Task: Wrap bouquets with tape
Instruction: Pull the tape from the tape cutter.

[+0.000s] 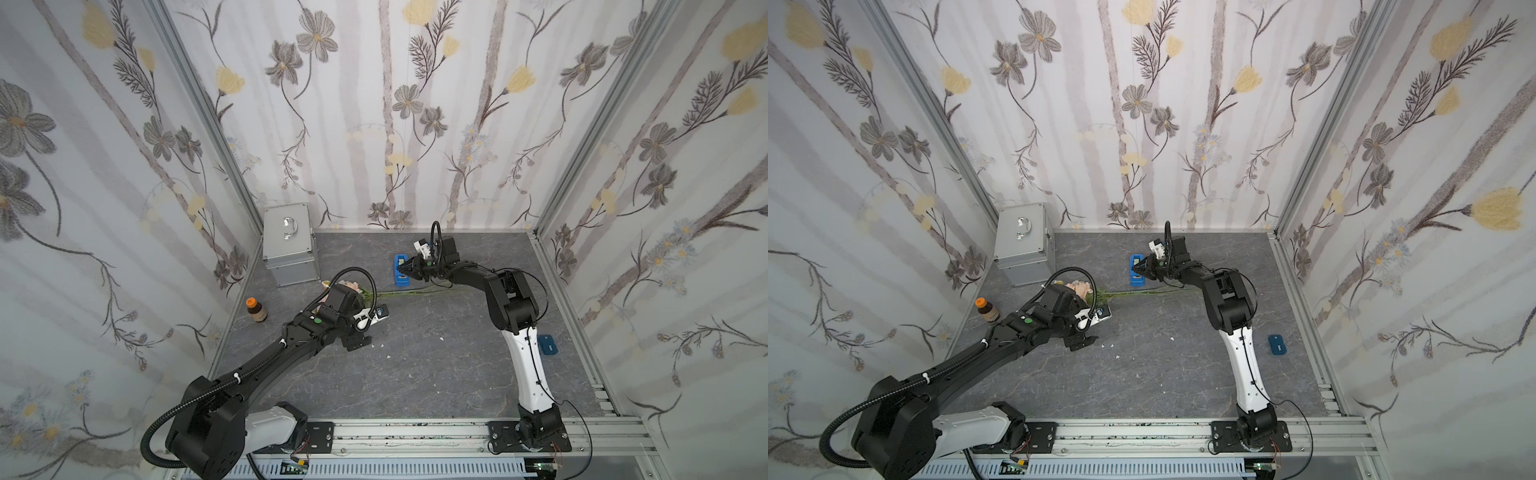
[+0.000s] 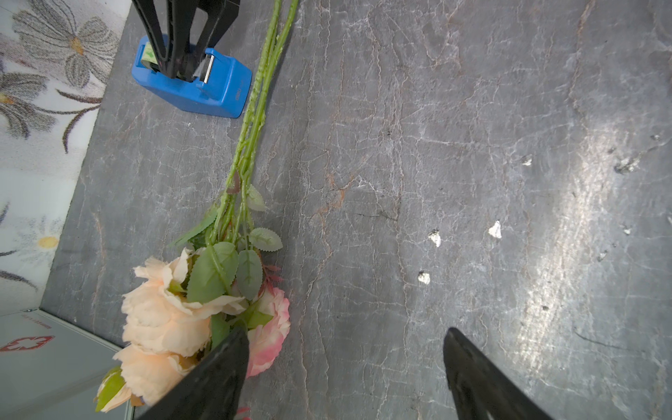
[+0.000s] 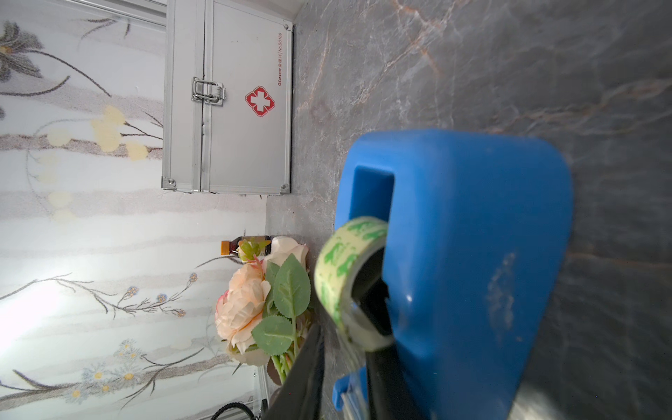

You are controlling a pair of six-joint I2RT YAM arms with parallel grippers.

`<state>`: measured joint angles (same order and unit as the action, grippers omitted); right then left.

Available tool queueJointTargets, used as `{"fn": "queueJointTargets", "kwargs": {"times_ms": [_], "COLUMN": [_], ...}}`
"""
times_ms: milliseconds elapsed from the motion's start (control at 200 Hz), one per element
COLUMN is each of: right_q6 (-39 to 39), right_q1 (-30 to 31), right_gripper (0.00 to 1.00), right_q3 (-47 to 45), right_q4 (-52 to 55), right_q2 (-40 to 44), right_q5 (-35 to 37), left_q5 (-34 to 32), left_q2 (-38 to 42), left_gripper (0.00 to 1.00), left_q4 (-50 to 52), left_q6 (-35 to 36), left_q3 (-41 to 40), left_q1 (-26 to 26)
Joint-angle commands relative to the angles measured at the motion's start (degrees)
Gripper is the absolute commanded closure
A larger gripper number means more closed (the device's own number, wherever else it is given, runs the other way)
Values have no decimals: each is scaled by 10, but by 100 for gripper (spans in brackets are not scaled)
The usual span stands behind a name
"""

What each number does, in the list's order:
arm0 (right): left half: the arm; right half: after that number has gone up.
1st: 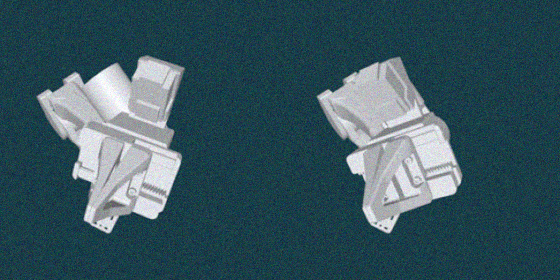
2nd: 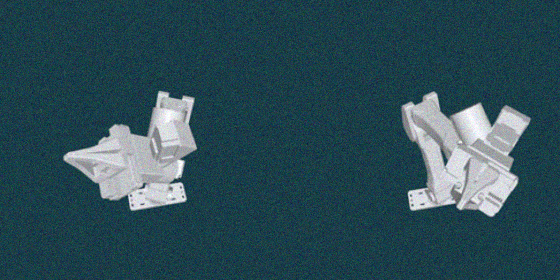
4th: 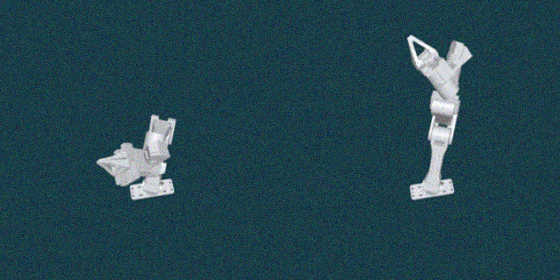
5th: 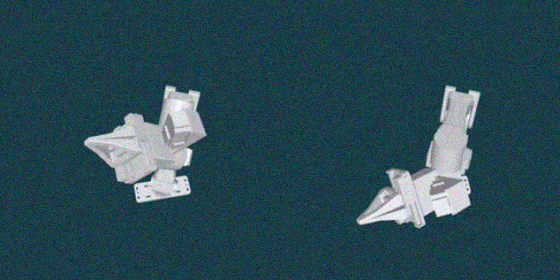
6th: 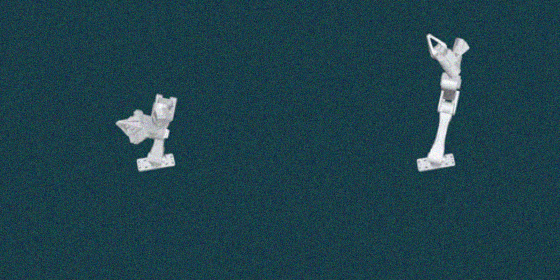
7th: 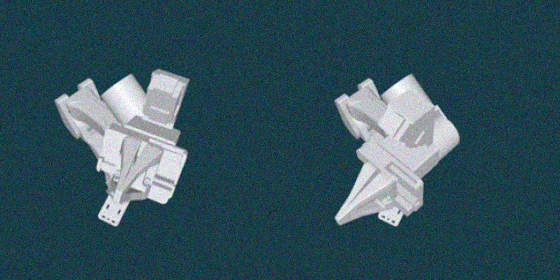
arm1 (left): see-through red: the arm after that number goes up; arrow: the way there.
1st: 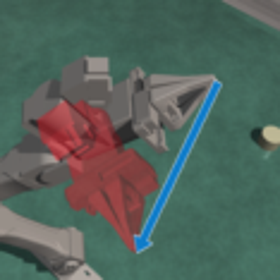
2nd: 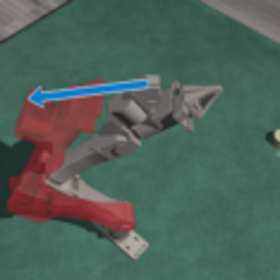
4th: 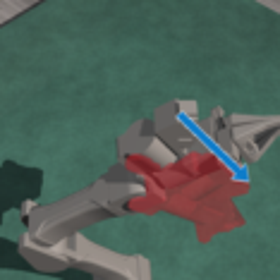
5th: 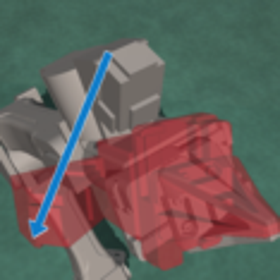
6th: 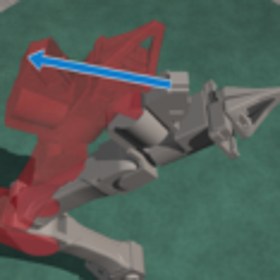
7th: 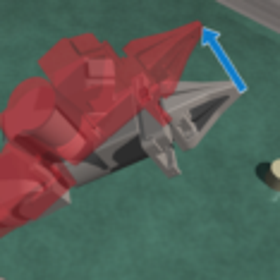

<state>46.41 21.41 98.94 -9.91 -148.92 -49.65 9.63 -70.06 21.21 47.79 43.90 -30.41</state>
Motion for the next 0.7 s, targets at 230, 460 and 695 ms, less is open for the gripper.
{"fn": "queueJointTargets", "kwargs": {"times_ms": [230, 460, 695], "right_q6": [28, 98, 134], "right_q1": [1, 2, 2], "right_gripper": [100, 100, 100], "right_q3": [-11, -70, -116], "right_q4": [-38, -167, -244], "right_q2": [12, 47, 76], "right_q5": [-12, -42, -39], "left_q5": [3, -2, -5], "left_q2": [-3, 5, 14], "left_gripper": [15, 15, 15], "left_q4": [-14, -5, -5], "left_q6": [8, 12, 7], "left_q3": [1, 1, -12], "left_q1": [2, 3, 3]}}
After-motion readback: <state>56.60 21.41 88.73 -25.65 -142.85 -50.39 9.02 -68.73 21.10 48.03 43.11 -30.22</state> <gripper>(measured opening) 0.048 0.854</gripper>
